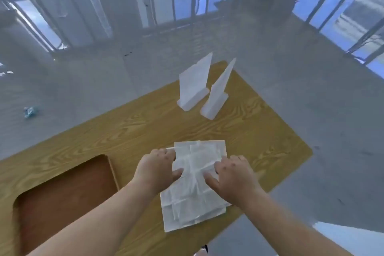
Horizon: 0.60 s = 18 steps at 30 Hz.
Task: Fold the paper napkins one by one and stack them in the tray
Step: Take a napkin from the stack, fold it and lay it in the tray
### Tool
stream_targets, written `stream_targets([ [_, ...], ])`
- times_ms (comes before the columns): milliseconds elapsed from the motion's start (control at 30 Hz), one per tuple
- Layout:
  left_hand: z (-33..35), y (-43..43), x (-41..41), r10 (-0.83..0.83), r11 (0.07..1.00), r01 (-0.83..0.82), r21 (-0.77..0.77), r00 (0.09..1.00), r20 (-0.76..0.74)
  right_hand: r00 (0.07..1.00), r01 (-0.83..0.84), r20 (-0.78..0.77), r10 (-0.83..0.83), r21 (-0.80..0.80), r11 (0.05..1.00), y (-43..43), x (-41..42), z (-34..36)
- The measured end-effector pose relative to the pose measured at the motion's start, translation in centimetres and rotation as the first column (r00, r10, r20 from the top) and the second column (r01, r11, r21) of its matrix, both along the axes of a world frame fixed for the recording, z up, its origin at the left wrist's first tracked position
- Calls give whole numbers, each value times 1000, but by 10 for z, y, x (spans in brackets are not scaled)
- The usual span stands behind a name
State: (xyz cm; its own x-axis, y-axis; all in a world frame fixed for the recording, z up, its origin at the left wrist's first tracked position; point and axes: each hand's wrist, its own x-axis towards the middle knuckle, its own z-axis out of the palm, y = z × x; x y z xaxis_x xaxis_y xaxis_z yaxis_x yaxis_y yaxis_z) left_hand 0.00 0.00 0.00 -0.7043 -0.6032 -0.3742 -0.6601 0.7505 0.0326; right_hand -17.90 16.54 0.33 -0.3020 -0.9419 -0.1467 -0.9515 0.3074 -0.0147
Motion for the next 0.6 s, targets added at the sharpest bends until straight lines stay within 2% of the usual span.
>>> stream_targets([
  [33, -8, -2, -7, 16, 999, -16, 32, 1000, 7, 1000, -15, 20, 16, -44, 999, 0, -1, -6],
  [200, -38, -8, -36, 164, 975, -156, 160, 986, -33, 993, -21, 117, 9, 102, 995, -3, -8, -34],
  [333, -58, -12, -53, 231, 944, -222, 245, 973, -11, 986, -10, 164, -9, 114, 993, -4, -12, -50],
  [600, -75, -19, -70, 242, 935, -254, 246, 967, 78, 976, -34, 217, -8, 189, 981, -1, -17, -67],
])
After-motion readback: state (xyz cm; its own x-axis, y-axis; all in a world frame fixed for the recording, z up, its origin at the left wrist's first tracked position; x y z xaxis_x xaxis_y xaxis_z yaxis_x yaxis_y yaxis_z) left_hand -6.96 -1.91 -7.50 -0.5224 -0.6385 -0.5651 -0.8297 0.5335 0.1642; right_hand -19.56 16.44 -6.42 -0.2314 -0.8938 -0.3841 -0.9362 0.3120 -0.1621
